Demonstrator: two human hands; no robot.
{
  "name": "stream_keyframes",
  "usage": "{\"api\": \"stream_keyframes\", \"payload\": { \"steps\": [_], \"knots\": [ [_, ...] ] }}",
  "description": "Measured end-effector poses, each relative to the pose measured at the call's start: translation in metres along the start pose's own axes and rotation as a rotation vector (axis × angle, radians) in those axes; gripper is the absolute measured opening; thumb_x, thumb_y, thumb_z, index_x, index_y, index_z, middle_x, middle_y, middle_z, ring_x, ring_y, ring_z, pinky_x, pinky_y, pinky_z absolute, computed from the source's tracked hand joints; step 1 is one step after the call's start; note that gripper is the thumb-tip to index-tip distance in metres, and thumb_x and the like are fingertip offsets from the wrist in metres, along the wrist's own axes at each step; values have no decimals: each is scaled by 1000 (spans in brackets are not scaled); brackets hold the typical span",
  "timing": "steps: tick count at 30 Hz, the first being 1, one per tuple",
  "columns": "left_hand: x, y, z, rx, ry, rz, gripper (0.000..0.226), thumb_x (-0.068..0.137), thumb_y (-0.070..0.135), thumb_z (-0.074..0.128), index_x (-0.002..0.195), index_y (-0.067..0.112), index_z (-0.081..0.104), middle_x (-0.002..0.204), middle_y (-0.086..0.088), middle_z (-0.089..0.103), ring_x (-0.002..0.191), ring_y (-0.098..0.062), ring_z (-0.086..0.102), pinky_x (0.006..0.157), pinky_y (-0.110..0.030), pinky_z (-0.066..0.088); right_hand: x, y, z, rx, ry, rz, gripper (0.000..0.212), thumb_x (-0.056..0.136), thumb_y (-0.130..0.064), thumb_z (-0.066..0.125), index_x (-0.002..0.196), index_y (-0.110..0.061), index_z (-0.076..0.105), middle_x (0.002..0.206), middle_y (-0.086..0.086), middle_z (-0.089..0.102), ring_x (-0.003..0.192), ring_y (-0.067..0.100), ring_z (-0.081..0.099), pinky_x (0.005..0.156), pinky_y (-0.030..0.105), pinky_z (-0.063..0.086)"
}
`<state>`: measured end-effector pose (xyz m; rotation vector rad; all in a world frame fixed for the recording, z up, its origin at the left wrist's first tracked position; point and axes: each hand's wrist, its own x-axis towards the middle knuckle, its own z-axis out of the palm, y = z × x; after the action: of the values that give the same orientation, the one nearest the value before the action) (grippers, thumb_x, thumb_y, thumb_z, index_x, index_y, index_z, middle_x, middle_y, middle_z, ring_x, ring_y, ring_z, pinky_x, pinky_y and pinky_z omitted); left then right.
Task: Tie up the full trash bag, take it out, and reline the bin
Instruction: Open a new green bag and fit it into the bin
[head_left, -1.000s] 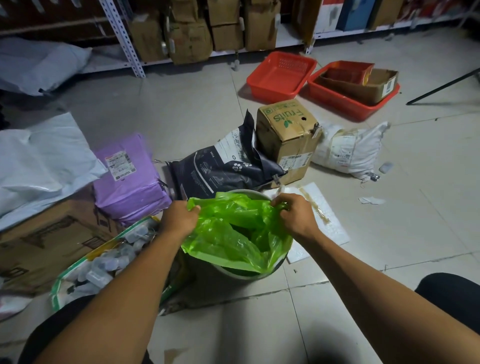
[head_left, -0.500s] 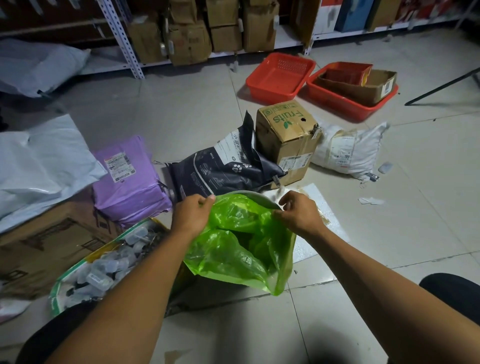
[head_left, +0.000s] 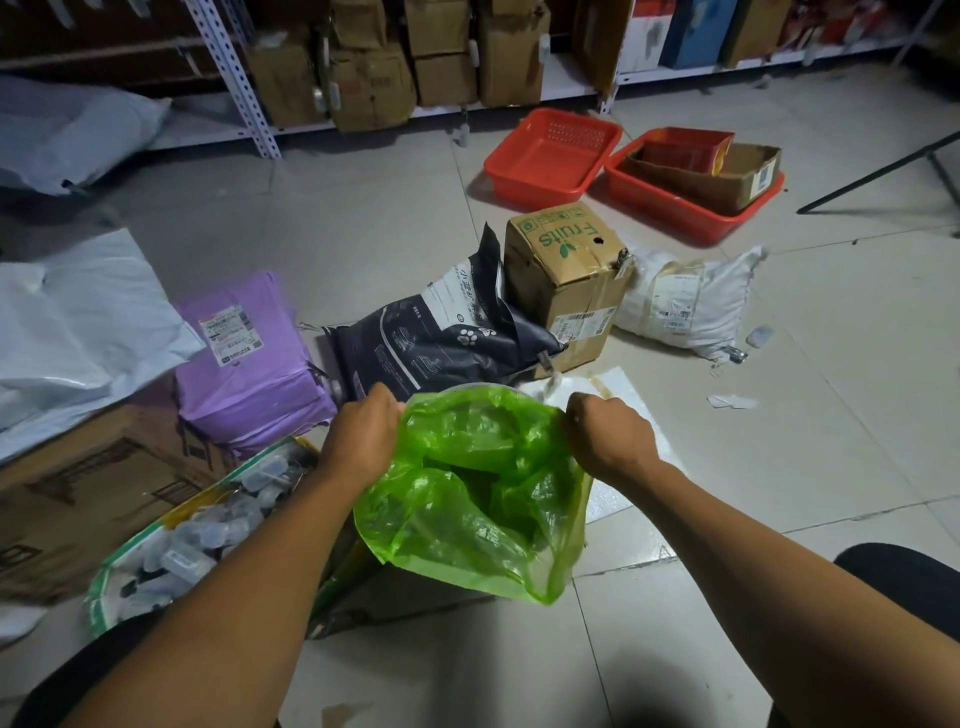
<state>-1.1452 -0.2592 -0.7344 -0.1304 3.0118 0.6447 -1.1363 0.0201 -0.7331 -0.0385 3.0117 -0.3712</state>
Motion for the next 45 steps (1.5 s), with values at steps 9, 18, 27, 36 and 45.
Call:
{"api": "stream_keyframes", "payload": {
  "steps": [9,18,27,36,45],
  "knots": [
    [14,2,11,-222,147,-204,22,103,30,41,94,12,50,76,-3,55,67,-21,51,52,-33,31,29,-12,12,513,139,291,29,97,-41,46,91,-14,54,85,5,62,81,31,56,67,37,42],
    [30,-18,27,-122,132,-326,30,99,37,50,83,13,59,83,-10,62,78,-32,55,67,-35,38,44,-3,38,569,-52,409,31,89,-39,59,83,-10,68,83,9,70,79,29,66,75,43,57],
    [47,-12,37,-274,180,-384,36,98,37,49,76,10,59,82,-12,68,78,-32,60,67,-33,39,60,-7,35,617,42,450,30,91,-37,57,78,-10,66,79,10,67,76,29,63,72,39,52],
    [21,-27,38,-149,34,-249,26,93,35,60,71,21,61,82,-6,67,85,-33,64,71,-35,46,41,7,40,714,-53,540,32,85,-33,67,84,-2,70,74,9,64,72,23,59,70,35,49],
    [-24,-17,4,-400,-308,-297,83,72,72,64,136,25,38,139,-10,50,118,-27,55,97,-40,45,-8,9,16,1035,-180,476,46,84,-43,70,122,-20,54,111,5,61,93,22,64,72,35,55]
  ]
}}
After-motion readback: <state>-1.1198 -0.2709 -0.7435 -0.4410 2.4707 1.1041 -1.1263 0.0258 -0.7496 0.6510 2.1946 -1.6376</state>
